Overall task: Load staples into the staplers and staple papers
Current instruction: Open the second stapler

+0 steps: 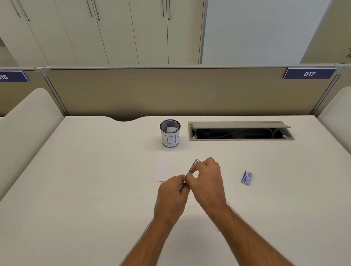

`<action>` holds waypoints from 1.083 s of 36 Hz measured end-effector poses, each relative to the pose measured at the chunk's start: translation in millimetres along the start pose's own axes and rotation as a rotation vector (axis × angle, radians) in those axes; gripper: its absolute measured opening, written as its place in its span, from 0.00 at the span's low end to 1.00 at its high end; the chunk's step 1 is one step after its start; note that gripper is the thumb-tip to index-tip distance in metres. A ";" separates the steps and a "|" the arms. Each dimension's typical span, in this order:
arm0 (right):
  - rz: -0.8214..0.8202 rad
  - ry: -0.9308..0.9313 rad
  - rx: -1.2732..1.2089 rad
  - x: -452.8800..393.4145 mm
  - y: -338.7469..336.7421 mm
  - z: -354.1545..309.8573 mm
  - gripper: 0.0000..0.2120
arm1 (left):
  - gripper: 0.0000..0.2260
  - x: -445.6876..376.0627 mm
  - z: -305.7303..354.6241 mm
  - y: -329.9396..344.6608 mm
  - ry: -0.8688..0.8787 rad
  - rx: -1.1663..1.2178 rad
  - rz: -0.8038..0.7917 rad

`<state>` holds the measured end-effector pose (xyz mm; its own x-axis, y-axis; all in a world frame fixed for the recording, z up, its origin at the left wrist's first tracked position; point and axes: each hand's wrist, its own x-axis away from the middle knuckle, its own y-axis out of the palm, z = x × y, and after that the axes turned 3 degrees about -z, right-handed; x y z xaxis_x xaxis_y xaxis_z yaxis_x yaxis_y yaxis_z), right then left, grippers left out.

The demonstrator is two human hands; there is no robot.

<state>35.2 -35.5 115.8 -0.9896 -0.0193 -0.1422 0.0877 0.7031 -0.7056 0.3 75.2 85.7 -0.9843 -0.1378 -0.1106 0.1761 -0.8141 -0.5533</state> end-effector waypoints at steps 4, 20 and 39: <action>0.013 0.033 0.019 -1.6 1.1 -1.7 0.05 | 0.11 -1.4 0.5 0.4 -0.006 -0.034 -0.009; -0.120 0.060 0.057 -6.8 -6.3 -3.4 0.05 | 0.10 -1.3 -13.0 4.7 -0.027 -0.140 -0.010; -0.212 0.183 -0.361 -9.6 -6.4 9.8 0.10 | 0.11 -4.1 -19.3 0.3 -0.069 -0.120 0.014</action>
<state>45.3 -46.8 114.8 -0.9881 -0.0866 0.1271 -0.1321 0.9007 -0.4139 4.7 86.4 70.1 -0.9796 -0.1906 -0.0643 0.1864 -0.7391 -0.6473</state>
